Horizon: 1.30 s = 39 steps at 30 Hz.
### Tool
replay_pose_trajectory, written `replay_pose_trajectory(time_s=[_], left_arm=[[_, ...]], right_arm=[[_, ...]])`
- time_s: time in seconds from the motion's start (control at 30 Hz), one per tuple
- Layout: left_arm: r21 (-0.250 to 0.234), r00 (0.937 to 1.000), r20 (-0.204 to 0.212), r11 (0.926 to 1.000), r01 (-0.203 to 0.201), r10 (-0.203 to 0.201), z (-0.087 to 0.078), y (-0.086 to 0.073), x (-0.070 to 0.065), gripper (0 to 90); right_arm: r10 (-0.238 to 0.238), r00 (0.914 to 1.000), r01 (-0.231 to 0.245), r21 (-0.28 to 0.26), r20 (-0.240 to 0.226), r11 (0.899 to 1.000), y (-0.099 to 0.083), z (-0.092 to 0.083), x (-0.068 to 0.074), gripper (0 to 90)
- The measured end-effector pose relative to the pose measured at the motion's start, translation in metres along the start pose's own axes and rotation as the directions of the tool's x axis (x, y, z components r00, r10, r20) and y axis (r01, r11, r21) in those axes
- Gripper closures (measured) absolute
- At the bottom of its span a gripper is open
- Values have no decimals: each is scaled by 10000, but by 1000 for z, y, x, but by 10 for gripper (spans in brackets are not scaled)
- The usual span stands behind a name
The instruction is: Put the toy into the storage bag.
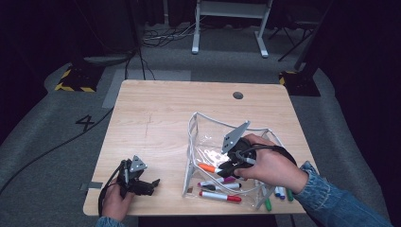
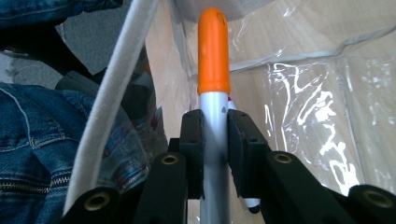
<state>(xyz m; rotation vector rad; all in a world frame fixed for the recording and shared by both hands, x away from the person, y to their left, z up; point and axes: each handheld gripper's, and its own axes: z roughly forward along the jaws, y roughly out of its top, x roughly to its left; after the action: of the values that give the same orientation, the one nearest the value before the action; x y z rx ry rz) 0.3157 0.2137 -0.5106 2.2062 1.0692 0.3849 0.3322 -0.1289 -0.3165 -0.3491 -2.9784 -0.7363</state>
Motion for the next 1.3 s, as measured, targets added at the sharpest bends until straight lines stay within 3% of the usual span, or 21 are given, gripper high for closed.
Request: replay_pose_trajectory(time_s=[0.63,0.93,1.03,1.13,1.3], left_arm=[[-1,10000,0,10000,0,0,0,0,0,0],[1,10000,0,10000,0,0,0,0,0,0],[0,10000,1,10000,3,-3,0,0,0,0],[-1,10000,0,10000,4,-4,0,0,0,0],[-1,10000,2,10000,2,-2,0,0,0,0]], right_arm=[[105,9985,-22,1527,-537,9883,-3,47,-4,771],[342,9977,-188,2458,-582,9691,-9,66,-13,771],[507,9961,-319,2403,-722,9702,-10,69,-15,766],[571,9953,-376,2315,-780,9721,-12,71,-17,680],[713,9969,-658,1474,-321,9869,-12,60,-19,541]])
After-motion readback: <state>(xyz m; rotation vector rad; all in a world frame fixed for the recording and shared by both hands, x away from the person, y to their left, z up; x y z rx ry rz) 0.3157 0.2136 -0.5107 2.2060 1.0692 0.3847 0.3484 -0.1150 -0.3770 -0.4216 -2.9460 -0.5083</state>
